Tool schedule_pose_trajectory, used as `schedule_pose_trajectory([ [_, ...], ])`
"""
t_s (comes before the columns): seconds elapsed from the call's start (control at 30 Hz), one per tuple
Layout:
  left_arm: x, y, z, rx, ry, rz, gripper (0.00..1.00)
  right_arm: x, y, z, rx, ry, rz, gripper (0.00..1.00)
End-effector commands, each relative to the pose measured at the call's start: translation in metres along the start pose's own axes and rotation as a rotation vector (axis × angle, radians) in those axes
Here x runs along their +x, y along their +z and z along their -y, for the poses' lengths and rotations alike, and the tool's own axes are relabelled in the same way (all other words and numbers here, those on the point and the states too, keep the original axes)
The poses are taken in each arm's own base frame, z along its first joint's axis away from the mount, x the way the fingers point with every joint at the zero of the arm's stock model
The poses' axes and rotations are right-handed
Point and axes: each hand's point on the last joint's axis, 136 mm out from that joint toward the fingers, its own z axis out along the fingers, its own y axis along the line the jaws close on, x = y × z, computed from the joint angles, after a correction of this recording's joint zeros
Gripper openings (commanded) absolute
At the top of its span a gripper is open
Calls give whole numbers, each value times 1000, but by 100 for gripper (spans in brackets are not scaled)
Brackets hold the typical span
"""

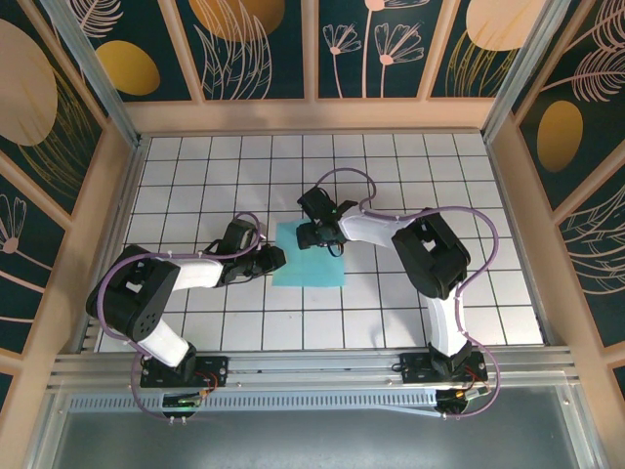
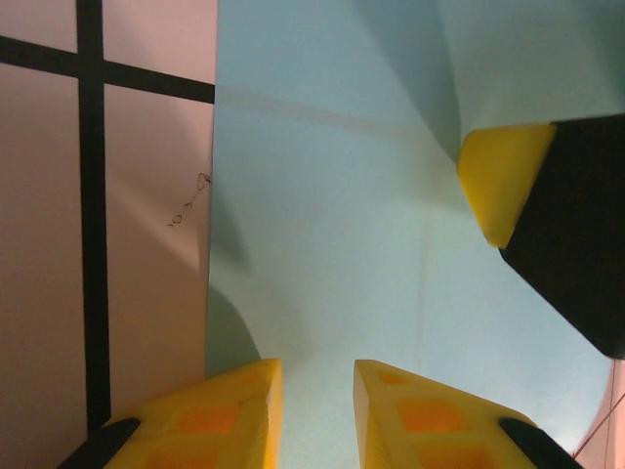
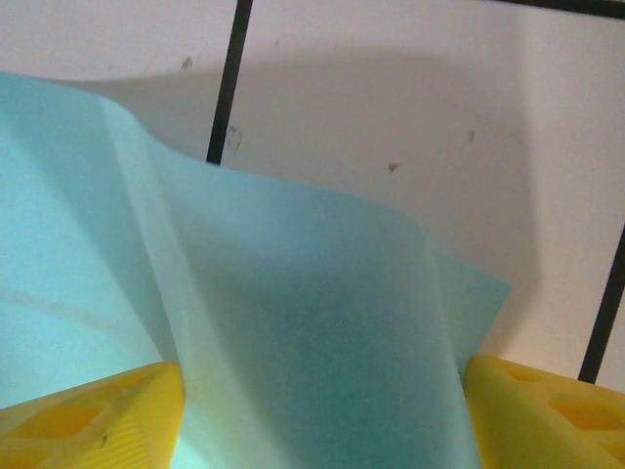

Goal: Fold a paper plane with a square sheet of paper (fold left side to right side)
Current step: Pick up the square sheet of paper from the center of the table.

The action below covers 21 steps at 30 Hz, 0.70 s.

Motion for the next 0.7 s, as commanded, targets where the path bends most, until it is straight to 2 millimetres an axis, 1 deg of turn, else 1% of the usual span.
schedule_pose_trajectory([
  [0.0,1,11,-6,-22,9,-12,26,10,-16,-10,-27,-8,-45,70],
  [0.13,1,11,-6,-25,7,-11,26,12,-16,-14,-48,-8,-54,63],
  [0.17,2,11,-7,-28,7,-13,26,14,-17,-19,-73,-7,-63,61],
  [0.27,1,10,-8,-32,8,-7,26,16,-19,-23,-109,-2,-66,57],
  [0.37,-2,7,-3,-22,13,7,28,18,-22,-25,-129,-4,-68,51],
  [0.53,-15,-3,7,-7,24,71,32,21,-26,-26,-179,11,-72,40],
  [0.67,-29,-17,11,-22,39,161,39,20,-35,-26,-262,46,-60,36],
])
